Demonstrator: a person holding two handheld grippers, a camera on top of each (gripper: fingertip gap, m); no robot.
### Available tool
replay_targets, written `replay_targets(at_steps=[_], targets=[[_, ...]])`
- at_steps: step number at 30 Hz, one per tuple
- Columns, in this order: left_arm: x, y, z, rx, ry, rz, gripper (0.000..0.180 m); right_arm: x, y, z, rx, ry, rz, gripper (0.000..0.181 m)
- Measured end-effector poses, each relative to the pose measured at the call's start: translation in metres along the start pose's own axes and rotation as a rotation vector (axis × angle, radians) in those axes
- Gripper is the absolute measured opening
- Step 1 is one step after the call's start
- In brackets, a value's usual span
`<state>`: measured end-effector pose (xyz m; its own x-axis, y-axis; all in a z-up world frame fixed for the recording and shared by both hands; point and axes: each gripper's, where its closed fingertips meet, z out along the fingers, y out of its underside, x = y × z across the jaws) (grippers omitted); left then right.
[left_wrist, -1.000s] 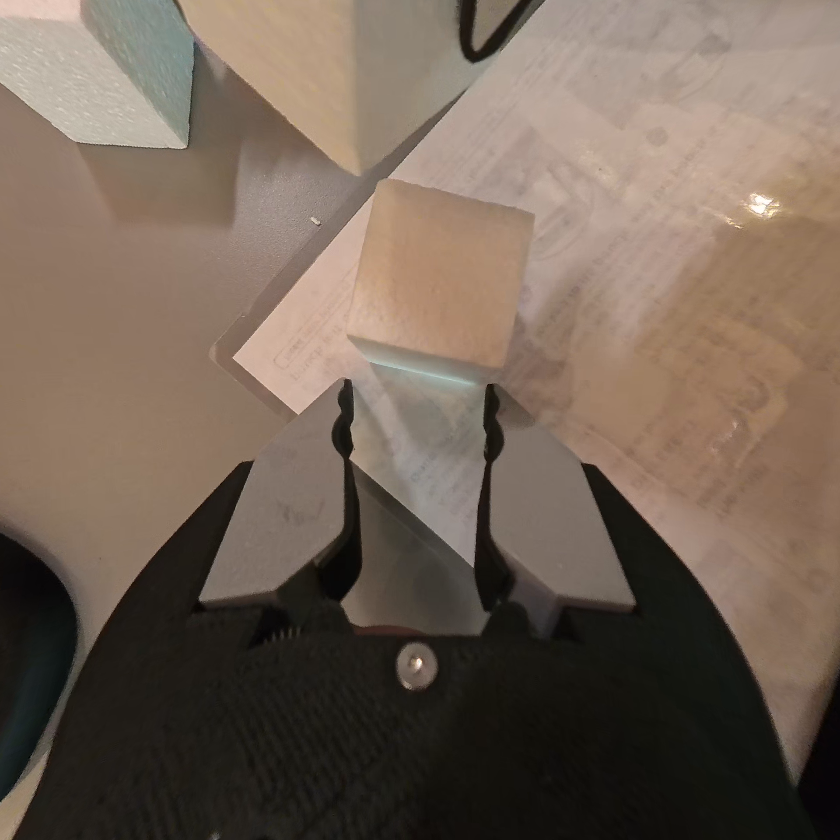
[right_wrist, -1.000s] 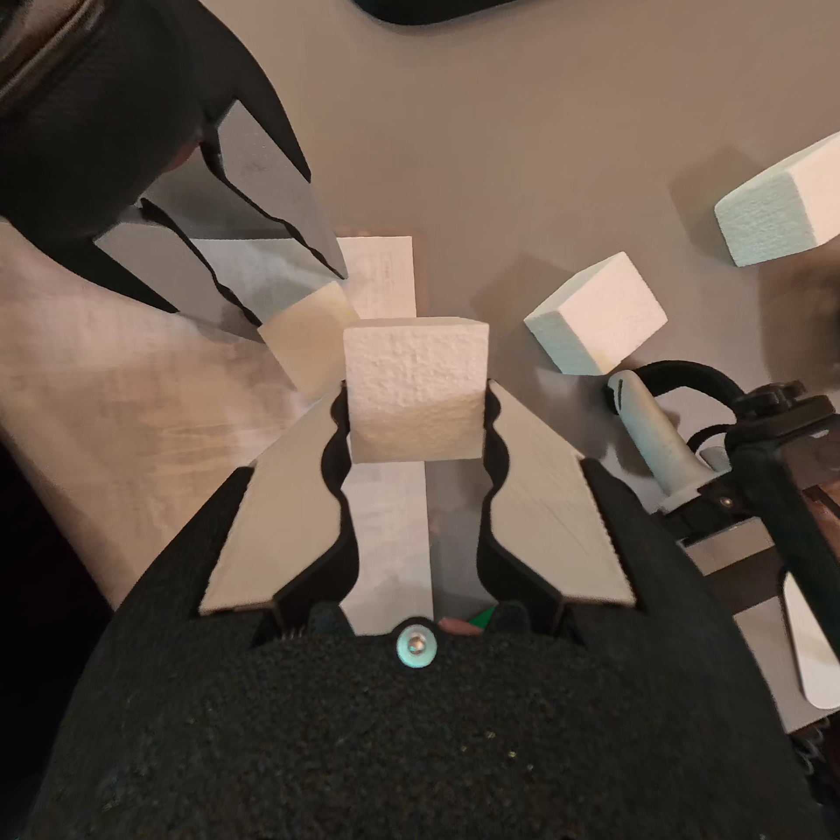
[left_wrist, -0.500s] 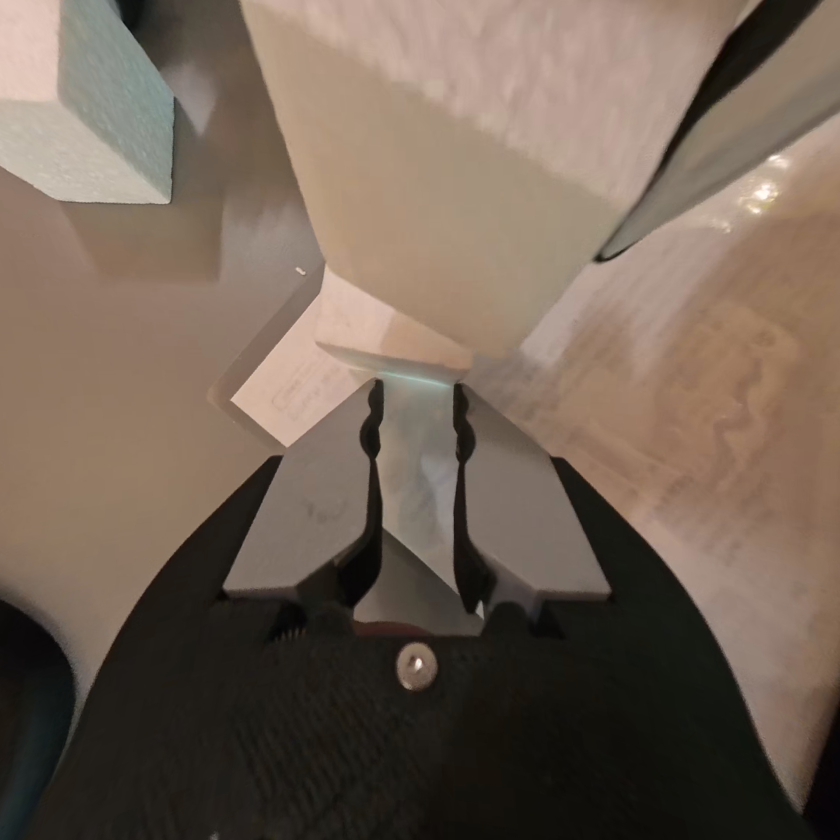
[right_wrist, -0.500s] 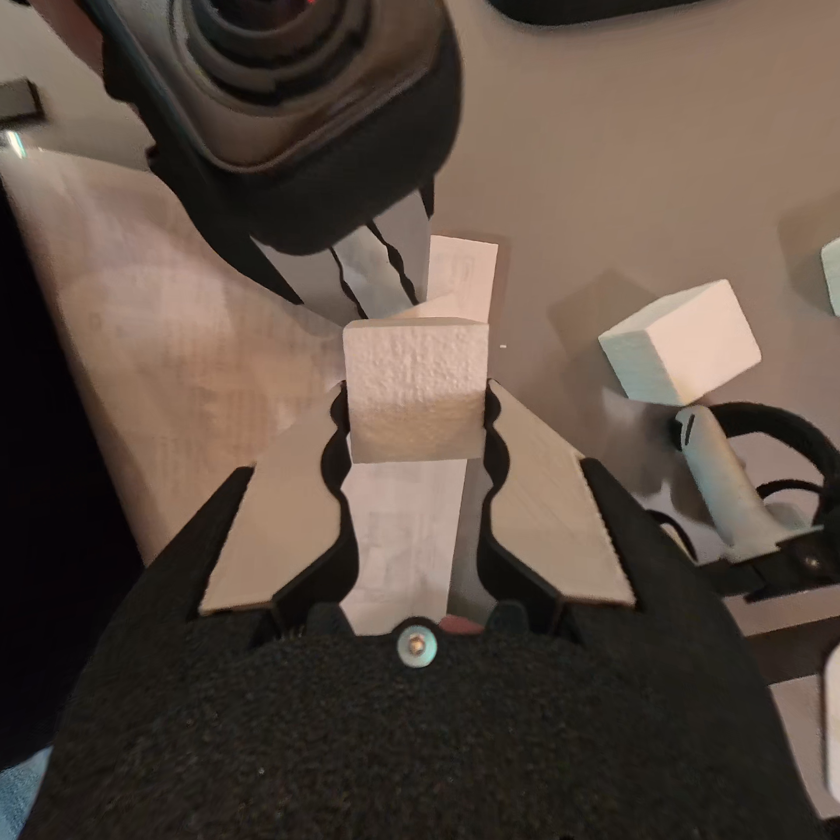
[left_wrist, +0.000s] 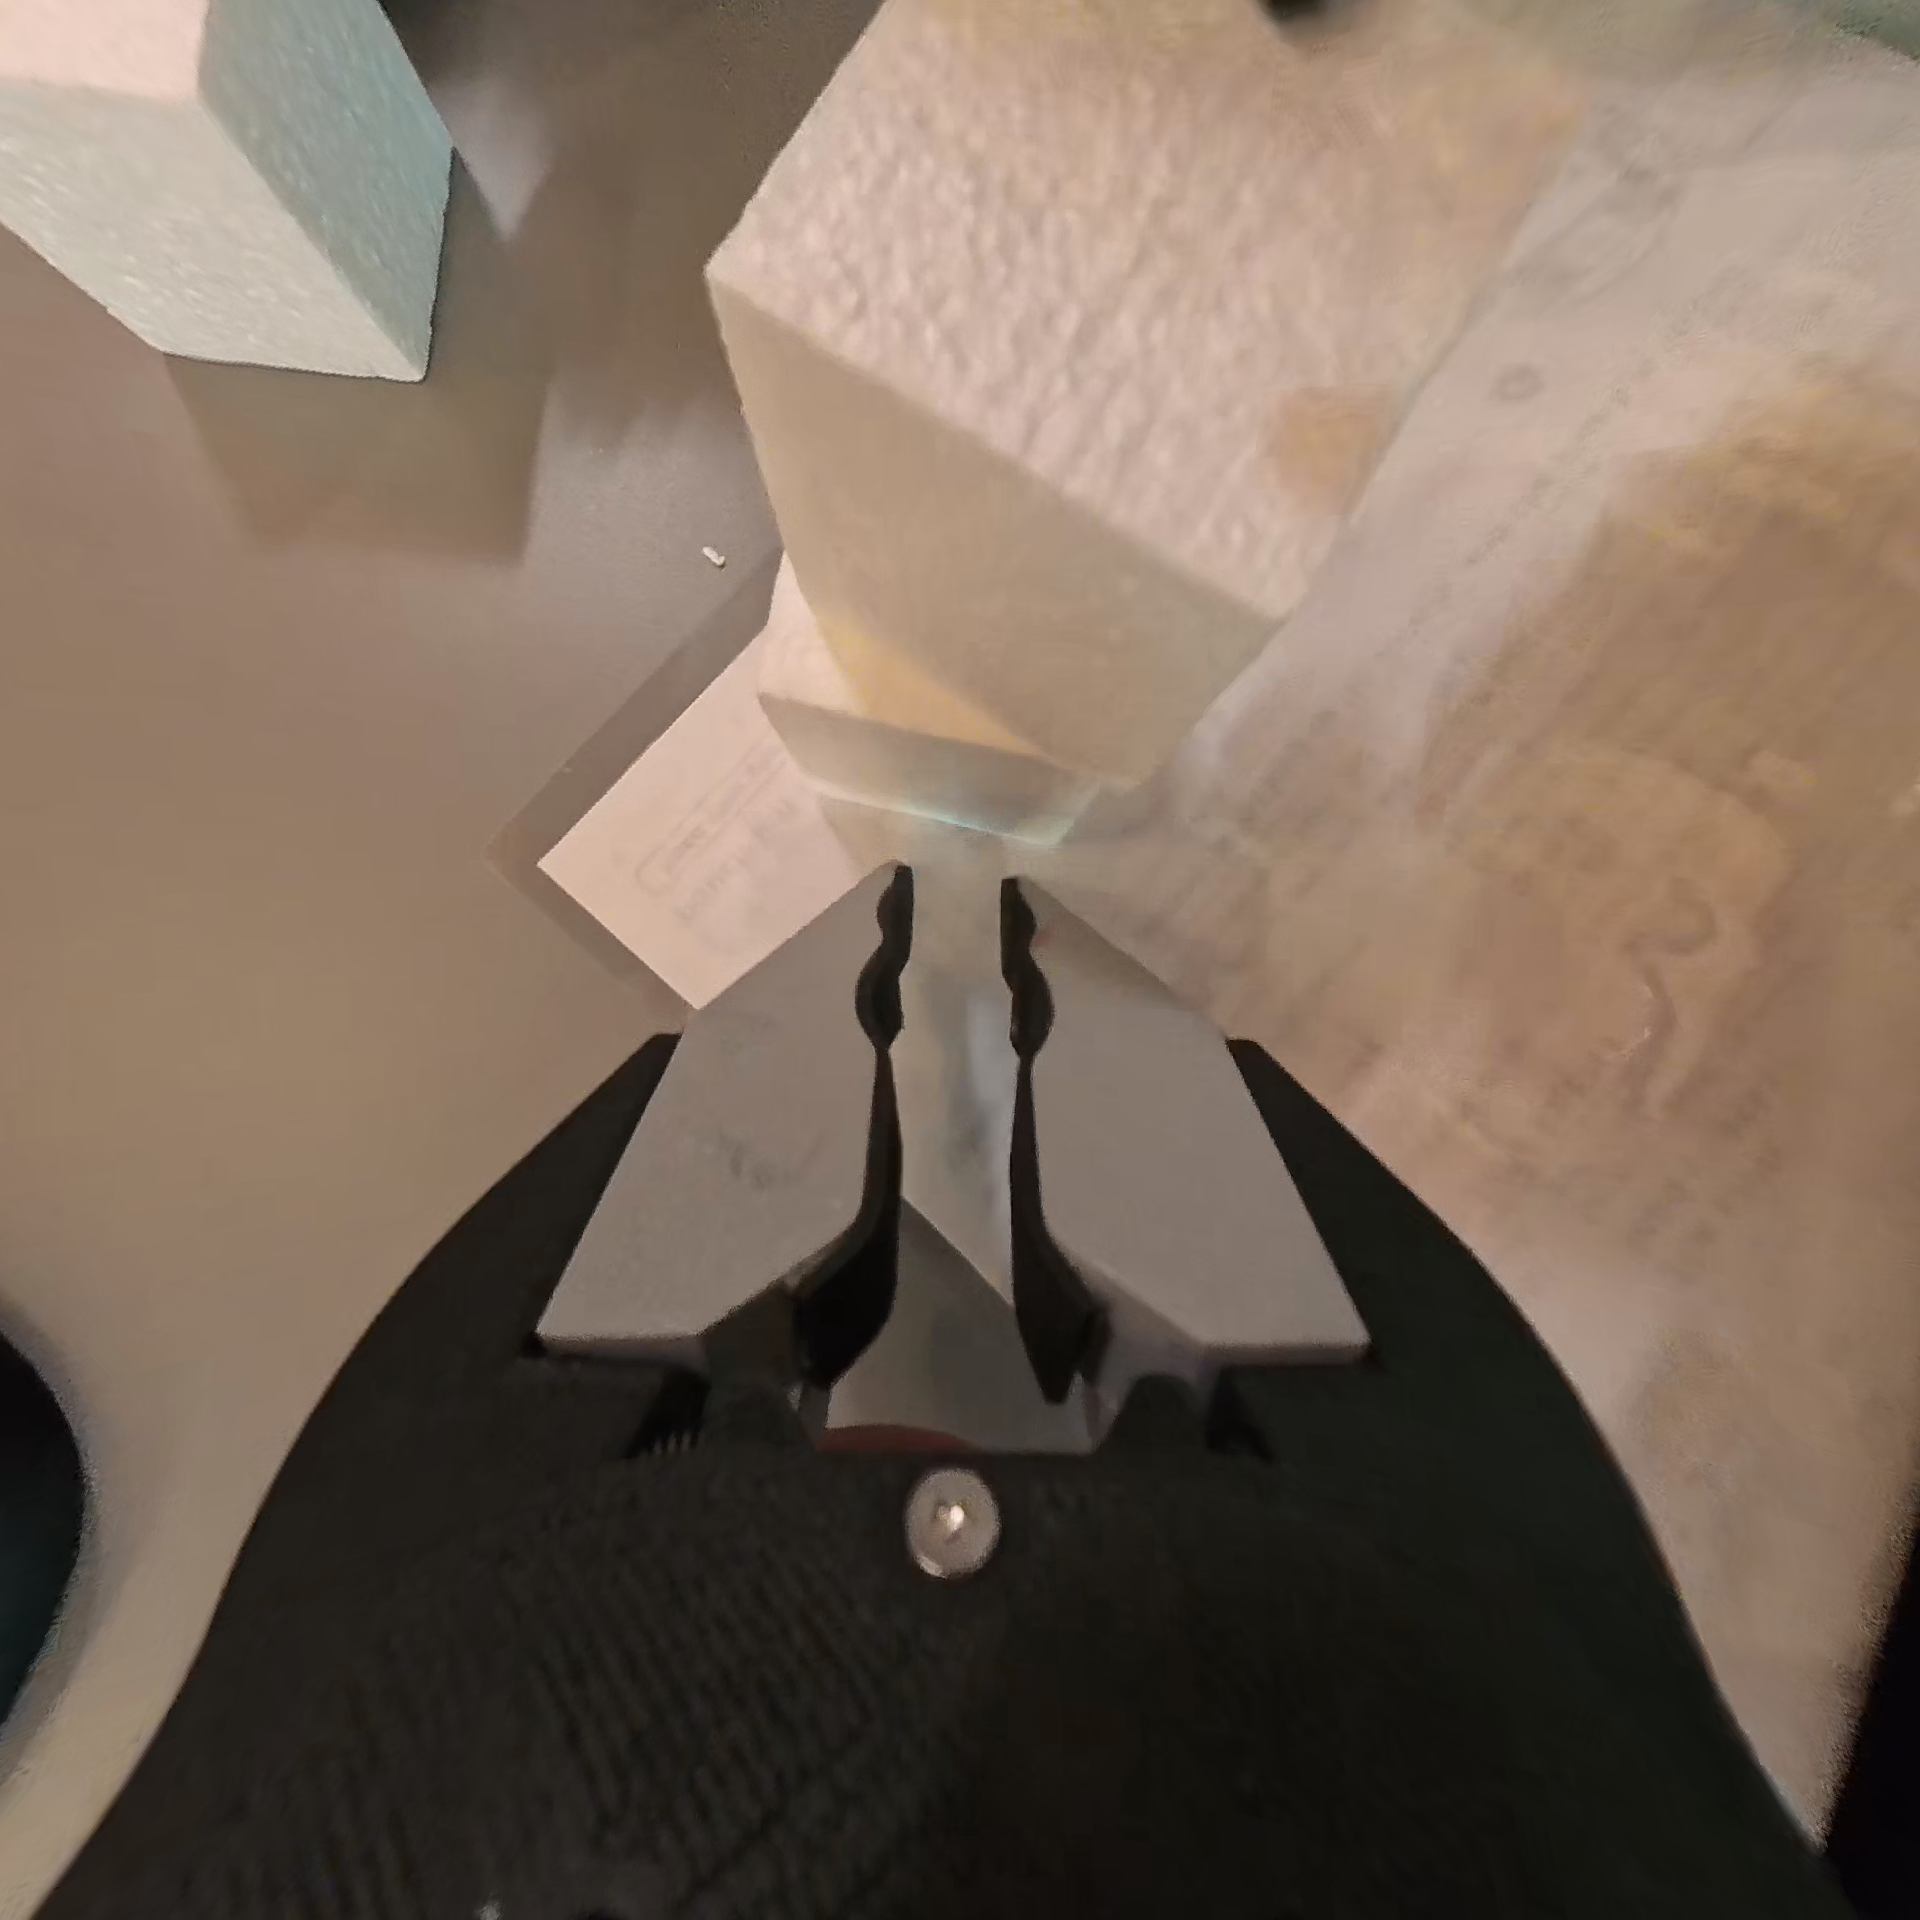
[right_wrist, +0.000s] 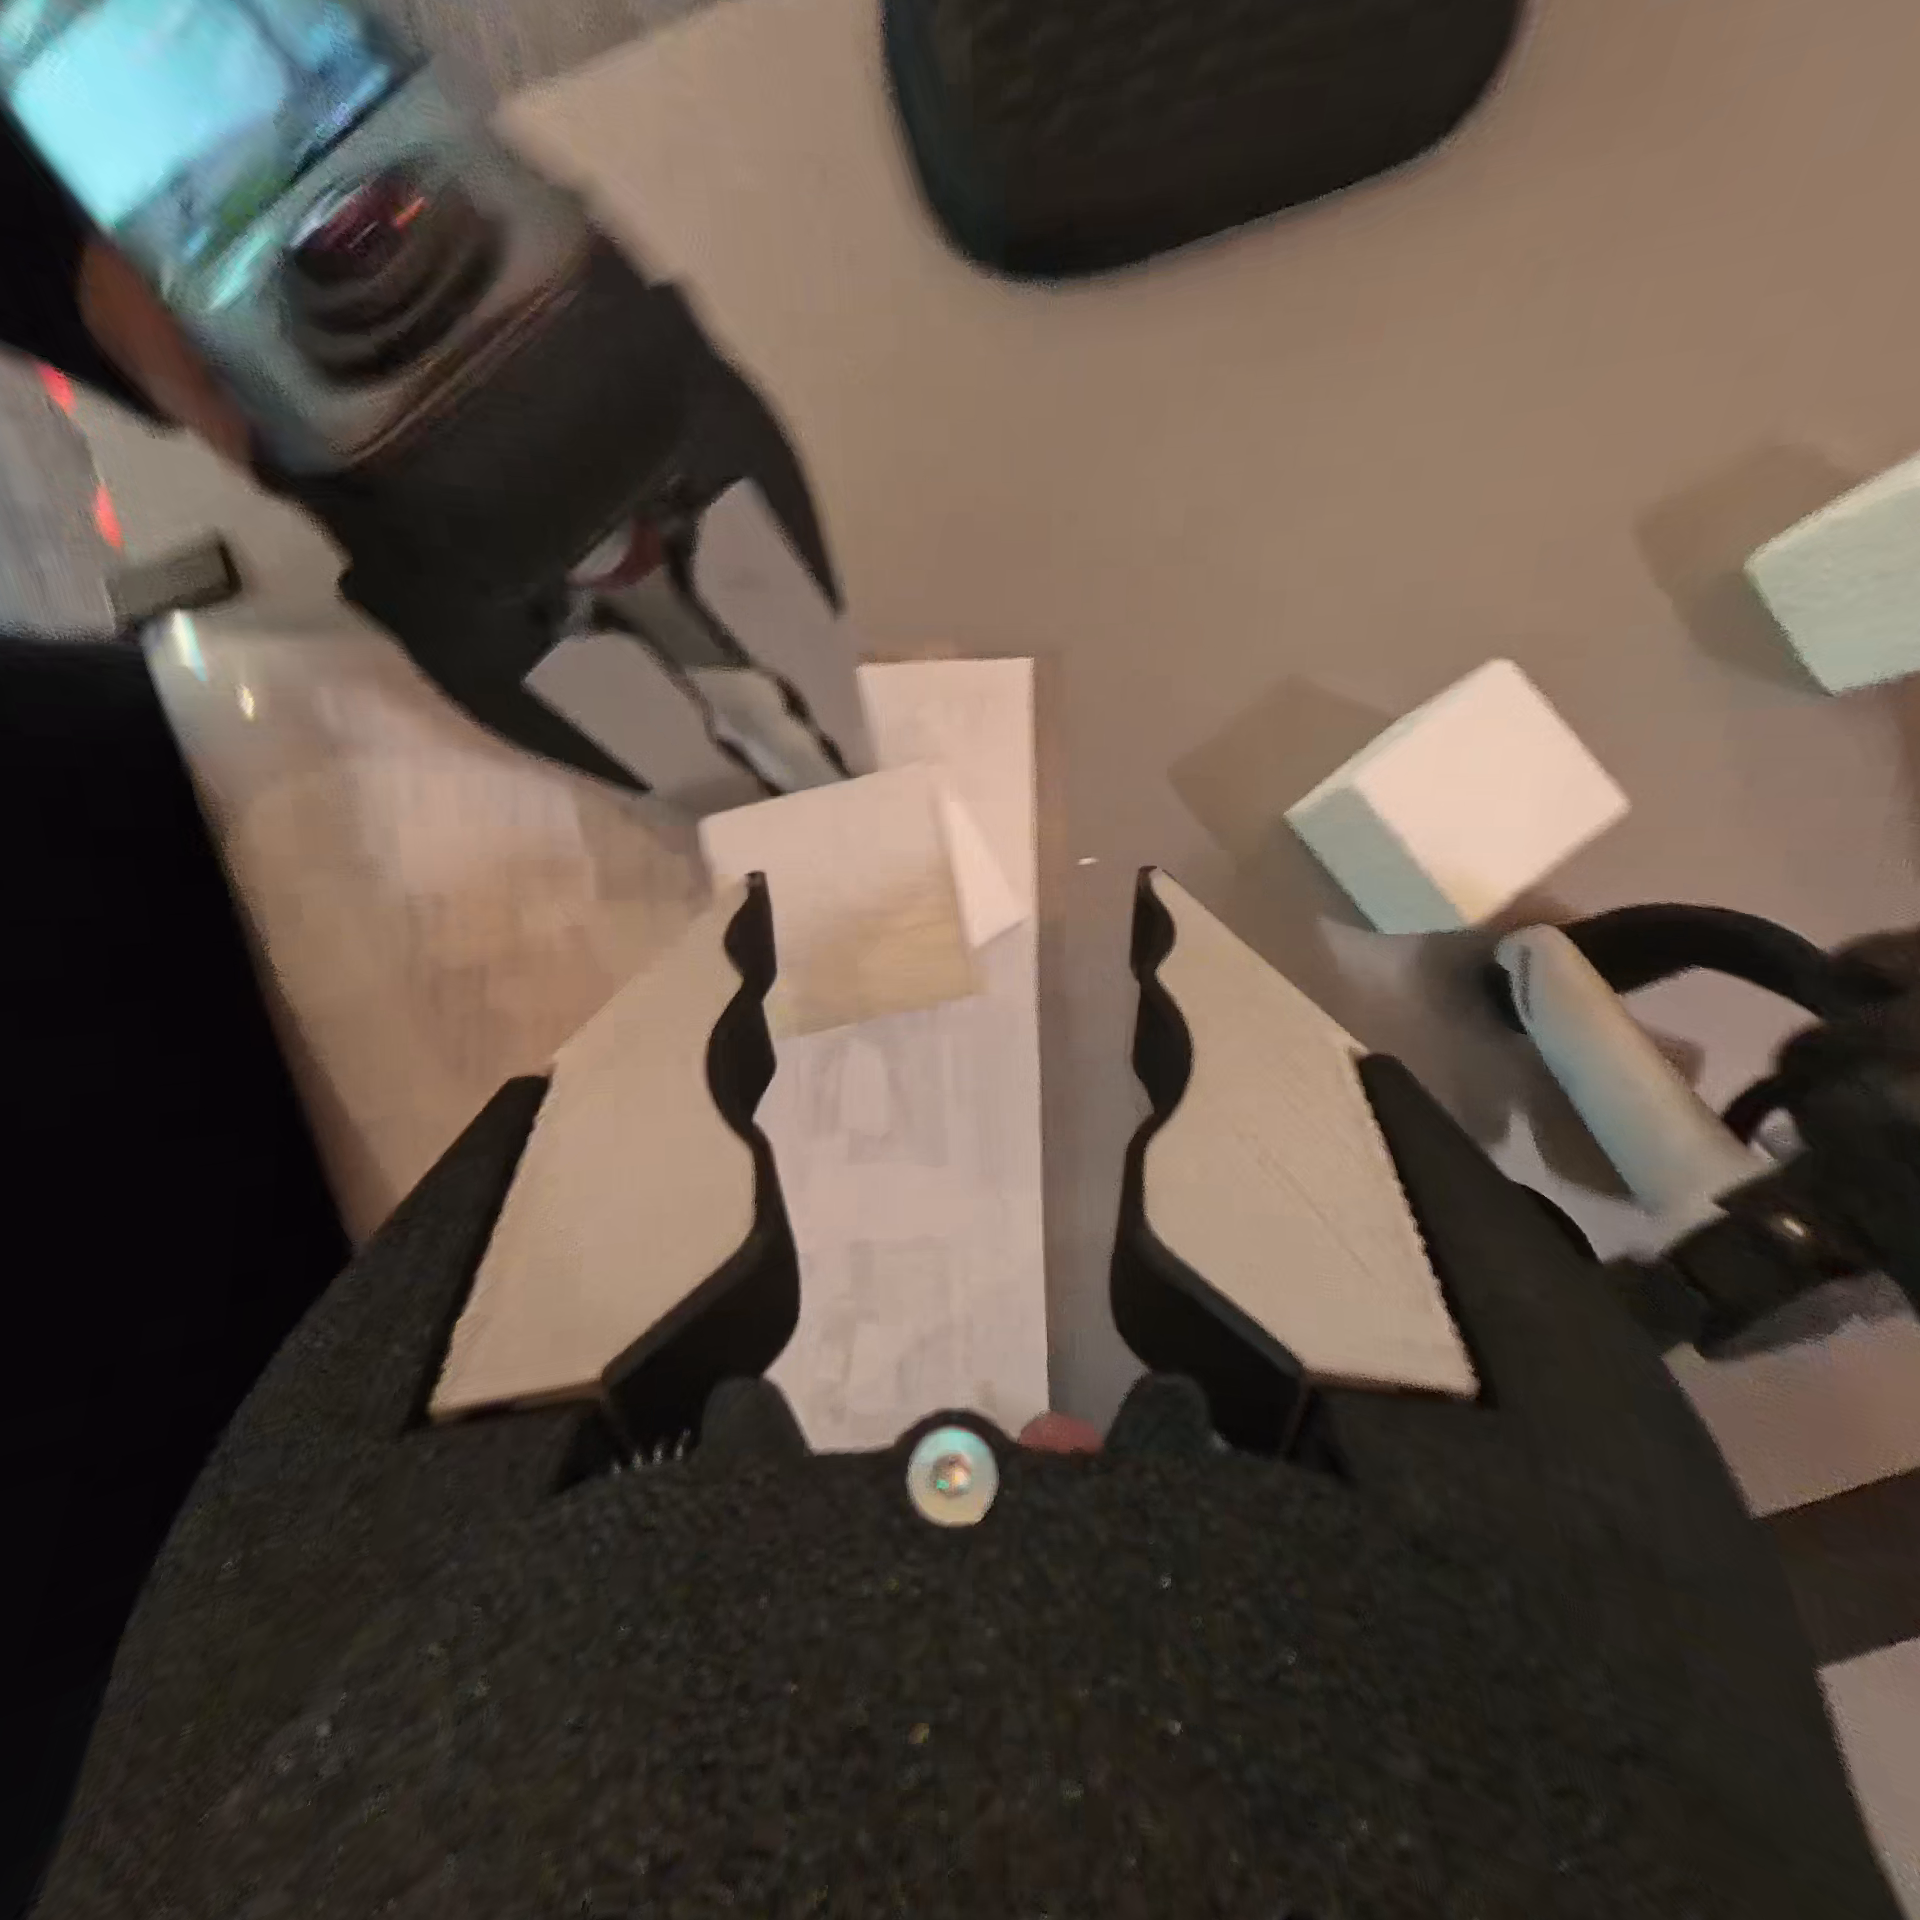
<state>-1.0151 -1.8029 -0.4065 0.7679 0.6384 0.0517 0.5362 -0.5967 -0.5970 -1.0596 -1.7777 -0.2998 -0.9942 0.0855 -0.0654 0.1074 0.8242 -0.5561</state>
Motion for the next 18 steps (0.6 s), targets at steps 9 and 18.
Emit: replay_targets(at_steps=[9,18], targets=[[0.001,0.005,-0.004,0.008,-0.019,-0.06,0.007,0.113,0.002,0.038,-0.199,0.324,0.348,0.069],[0.002,0.007,-0.005,0.012,-0.024,-0.076,0.001,0.112,0.018,0.072,-0.344,0.267,0.347,0.064]])
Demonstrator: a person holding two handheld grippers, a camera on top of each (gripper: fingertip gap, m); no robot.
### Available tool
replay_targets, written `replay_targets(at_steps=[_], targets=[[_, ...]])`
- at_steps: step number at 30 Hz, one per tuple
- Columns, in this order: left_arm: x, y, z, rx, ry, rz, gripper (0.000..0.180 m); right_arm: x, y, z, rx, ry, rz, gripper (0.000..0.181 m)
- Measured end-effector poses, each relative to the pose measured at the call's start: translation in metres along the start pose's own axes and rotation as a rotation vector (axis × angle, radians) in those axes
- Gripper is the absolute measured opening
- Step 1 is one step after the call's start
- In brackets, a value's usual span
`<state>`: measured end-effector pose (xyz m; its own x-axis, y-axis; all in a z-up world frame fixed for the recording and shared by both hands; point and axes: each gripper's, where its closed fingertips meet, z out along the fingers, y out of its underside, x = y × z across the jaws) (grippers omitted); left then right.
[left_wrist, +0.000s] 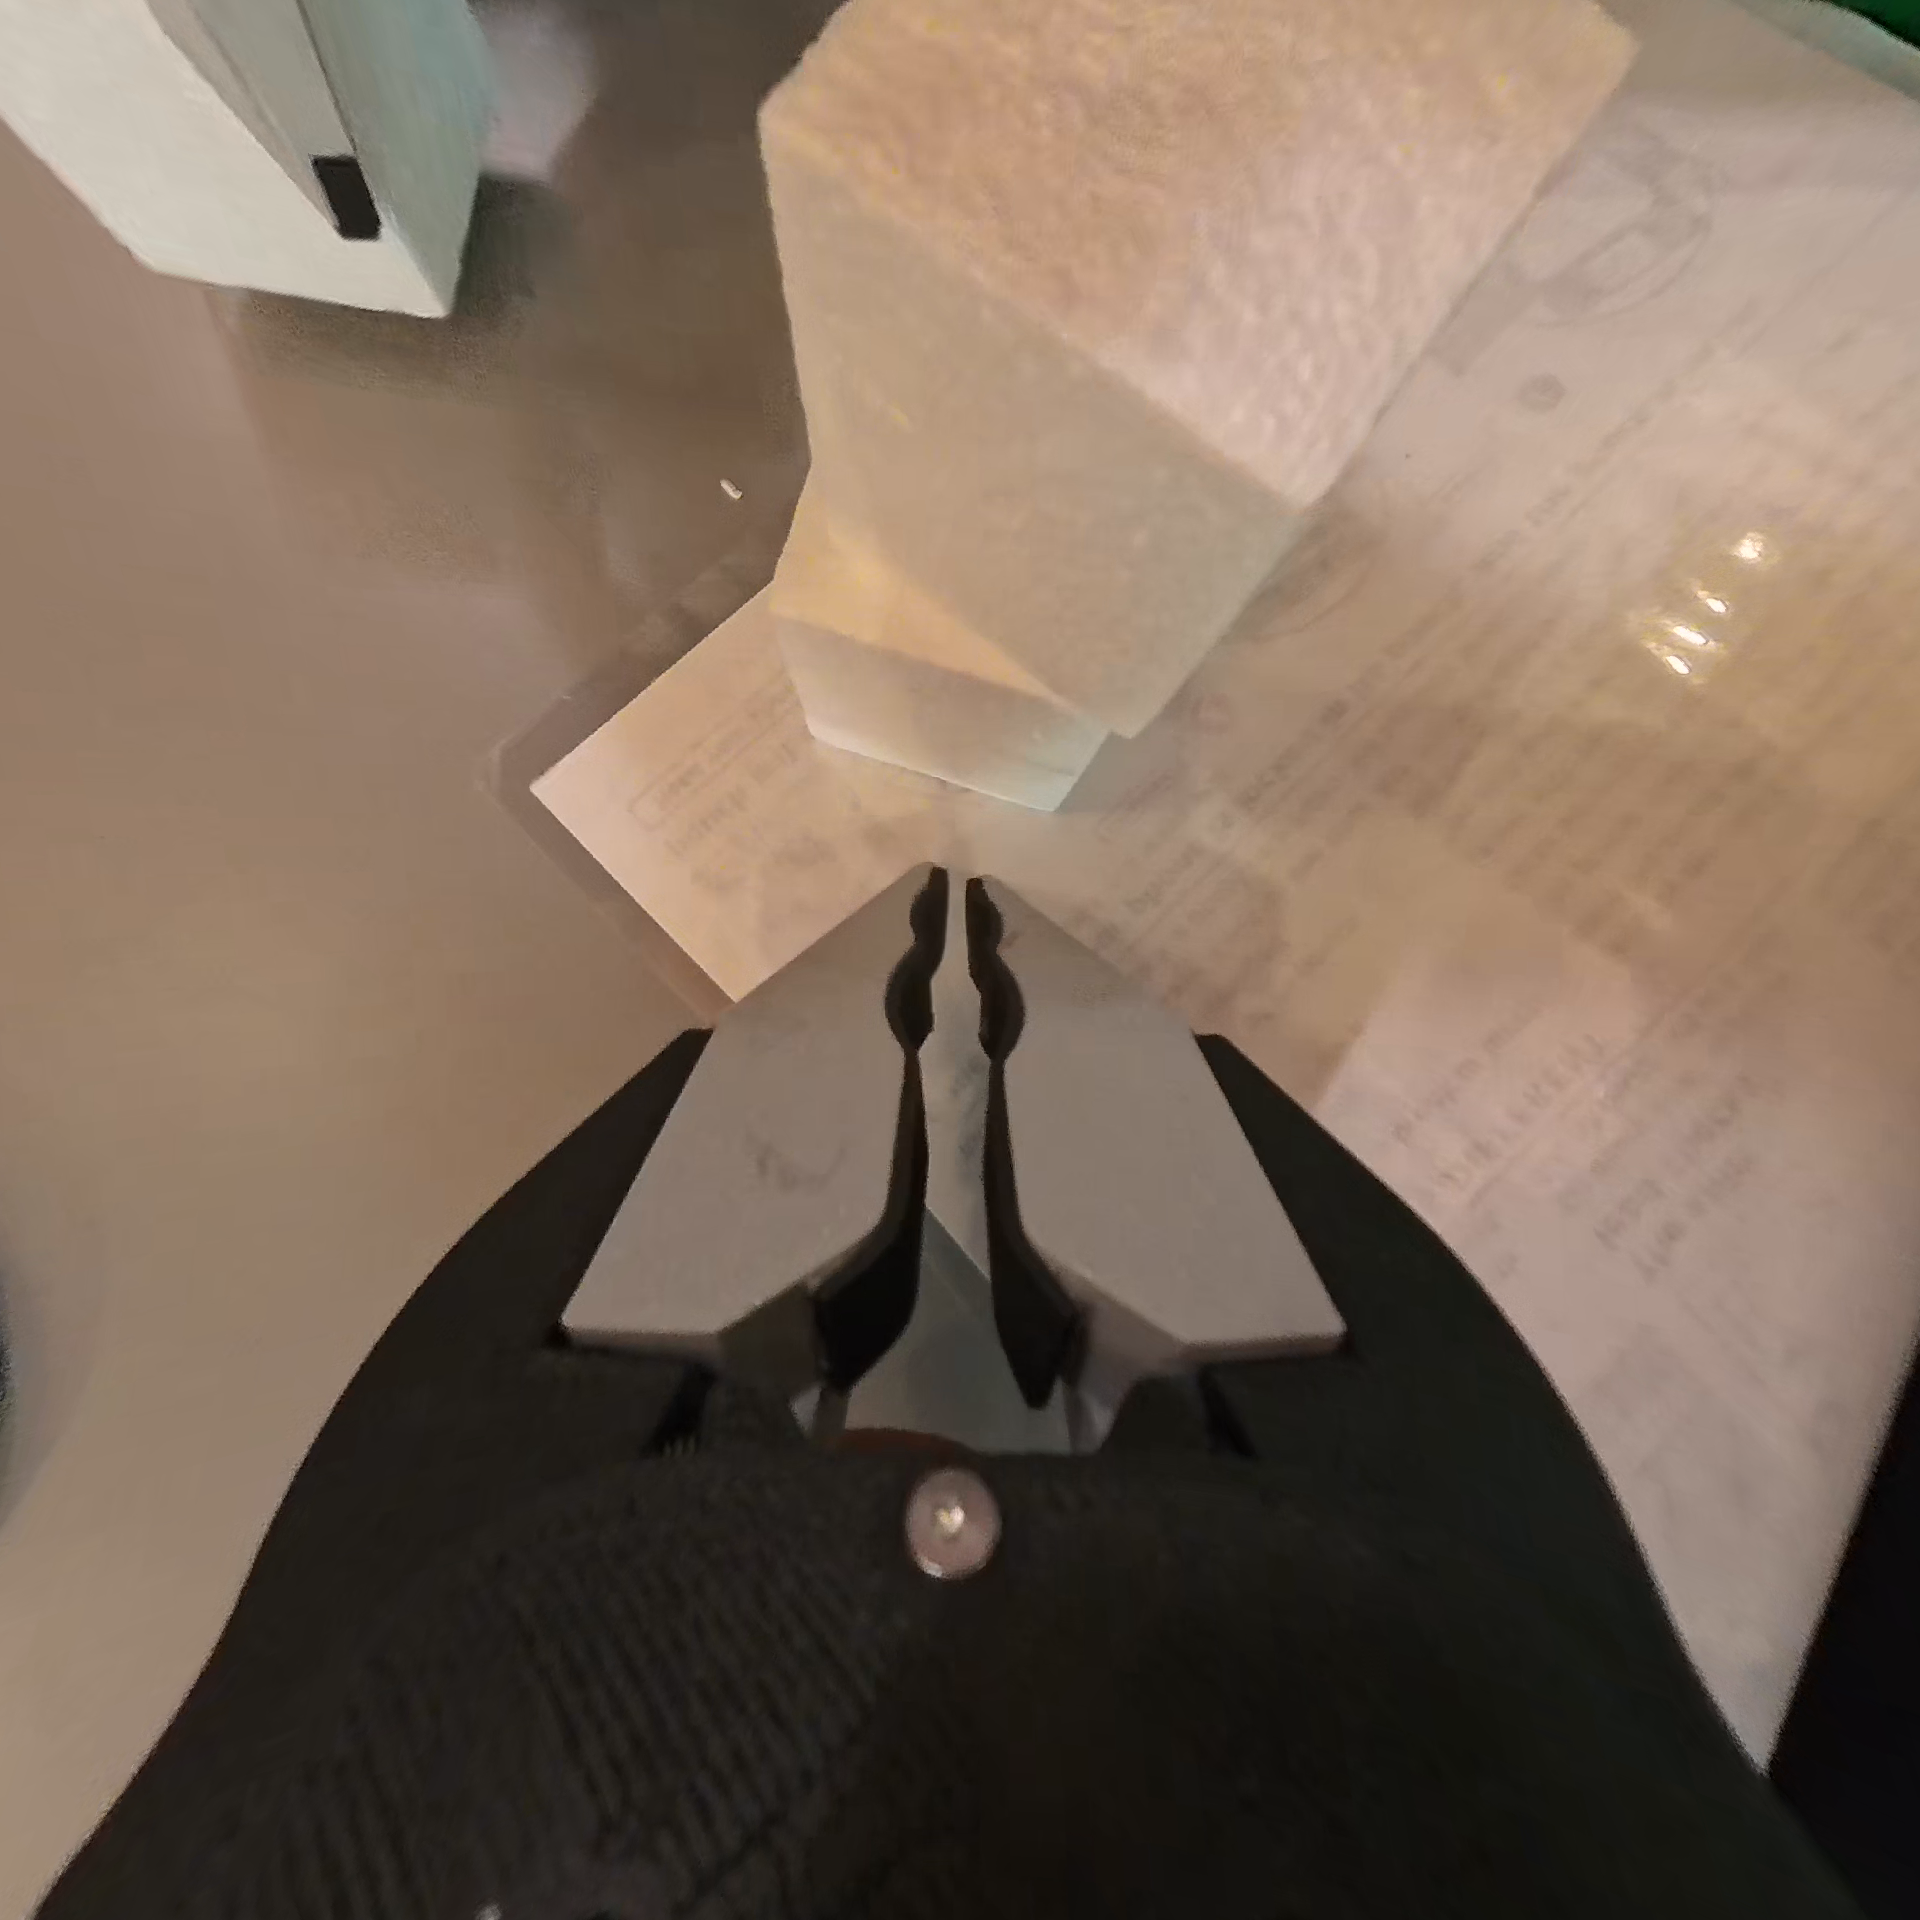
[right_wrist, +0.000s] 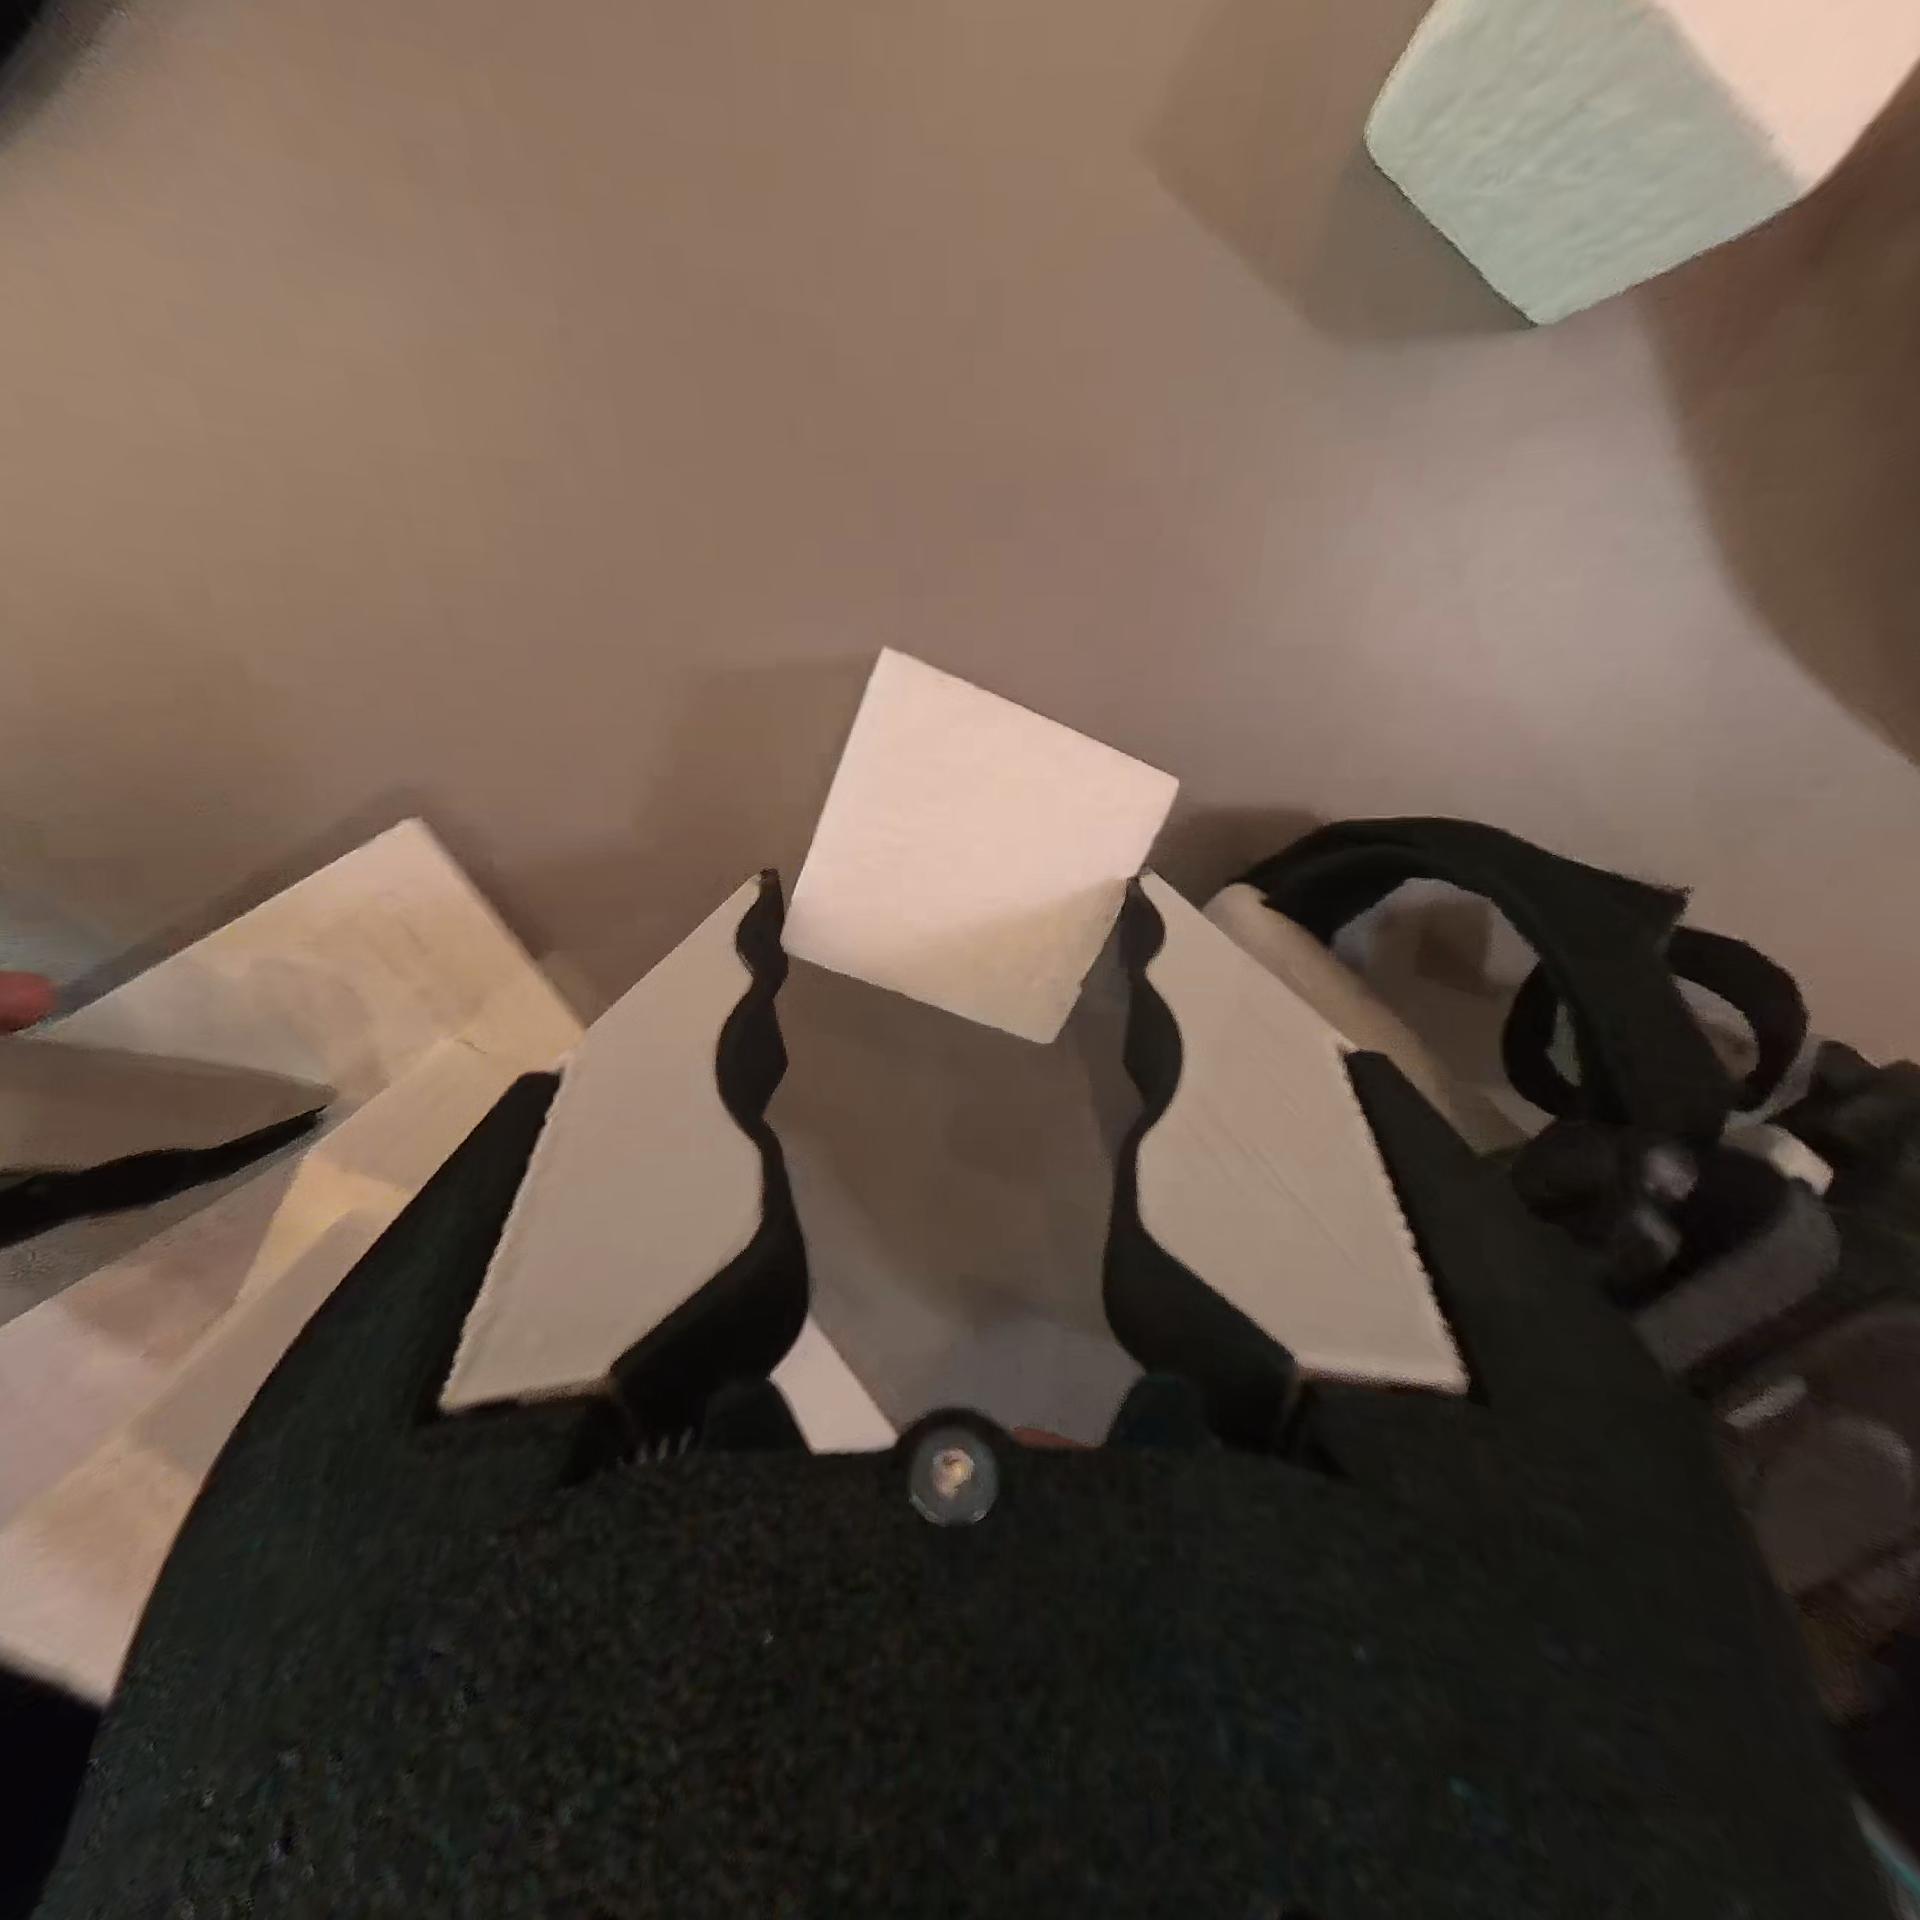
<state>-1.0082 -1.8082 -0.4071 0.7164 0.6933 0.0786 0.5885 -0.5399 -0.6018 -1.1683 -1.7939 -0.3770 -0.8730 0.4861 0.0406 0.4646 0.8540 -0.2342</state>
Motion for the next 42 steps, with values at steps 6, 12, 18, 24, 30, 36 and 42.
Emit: replay_targets(at_steps=[6,12,18,24,30,36,42], targets=[[0.001,0.0,0.0,0.01,0.024,0.001,0.0,-0.042,0.004,-0.085,0.158,-0.153,-0.206,0.064],[0.001,0.0,0.0,0.032,0.038,-0.011,0.0,-0.086,0.038,-0.14,0.152,-0.23,-0.467,0.064],[0.001,0.0,0.0,0.047,0.039,-0.018,0.0,-0.101,0.064,-0.112,0.032,-0.207,-0.555,0.065],[0.001,0.0,0.0,0.053,0.043,-0.02,0.0,-0.104,0.061,-0.116,0.05,-0.221,-0.539,0.066],[0.001,0.0,0.0,0.074,0.048,-0.055,0.0,-0.077,0.004,-0.165,0.251,-0.278,-0.405,0.067],[0.001,-0.001,0.001,0.089,0.03,-0.088,0.0,-0.017,-0.071,-0.139,0.275,-0.287,-0.23,0.071],[0.001,-0.001,0.001,0.1,0.016,-0.126,0.0,0.06,-0.116,-0.061,0.101,-0.103,-0.089,0.07]])
